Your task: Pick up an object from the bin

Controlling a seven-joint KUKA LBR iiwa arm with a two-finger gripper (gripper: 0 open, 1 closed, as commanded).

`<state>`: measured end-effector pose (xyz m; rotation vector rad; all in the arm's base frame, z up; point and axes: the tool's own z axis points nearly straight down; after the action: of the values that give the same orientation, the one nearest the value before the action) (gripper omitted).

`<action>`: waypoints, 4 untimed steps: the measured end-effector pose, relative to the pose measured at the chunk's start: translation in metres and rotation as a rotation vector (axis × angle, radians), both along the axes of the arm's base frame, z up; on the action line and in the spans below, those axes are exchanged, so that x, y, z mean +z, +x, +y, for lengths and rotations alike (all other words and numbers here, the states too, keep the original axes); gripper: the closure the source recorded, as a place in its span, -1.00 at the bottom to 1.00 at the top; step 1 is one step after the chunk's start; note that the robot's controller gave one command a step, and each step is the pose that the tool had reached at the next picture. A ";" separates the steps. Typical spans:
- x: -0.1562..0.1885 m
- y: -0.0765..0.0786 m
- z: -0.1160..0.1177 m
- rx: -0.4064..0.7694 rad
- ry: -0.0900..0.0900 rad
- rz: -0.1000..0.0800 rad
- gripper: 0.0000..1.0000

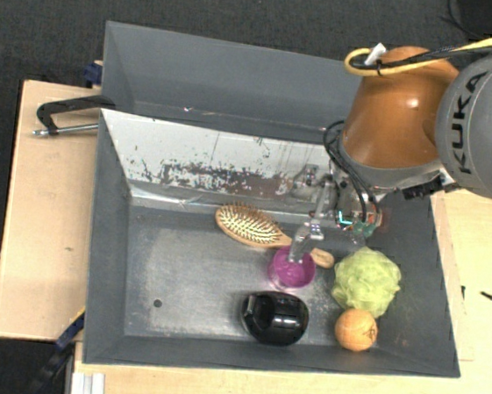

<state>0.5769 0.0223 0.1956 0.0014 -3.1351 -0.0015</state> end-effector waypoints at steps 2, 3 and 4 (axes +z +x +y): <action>-0.054 0.011 0.012 -0.036 0.001 -0.014 -1.00; -0.090 0.012 0.018 -0.091 0.000 -0.005 -1.00; -0.072 0.022 0.023 -0.338 0.000 -0.012 -1.00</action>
Offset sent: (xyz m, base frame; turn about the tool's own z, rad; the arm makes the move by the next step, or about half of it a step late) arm 0.0178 0.0237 -0.1256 0.0742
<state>0.5991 0.0452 0.1234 -0.5284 -3.1023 -0.0038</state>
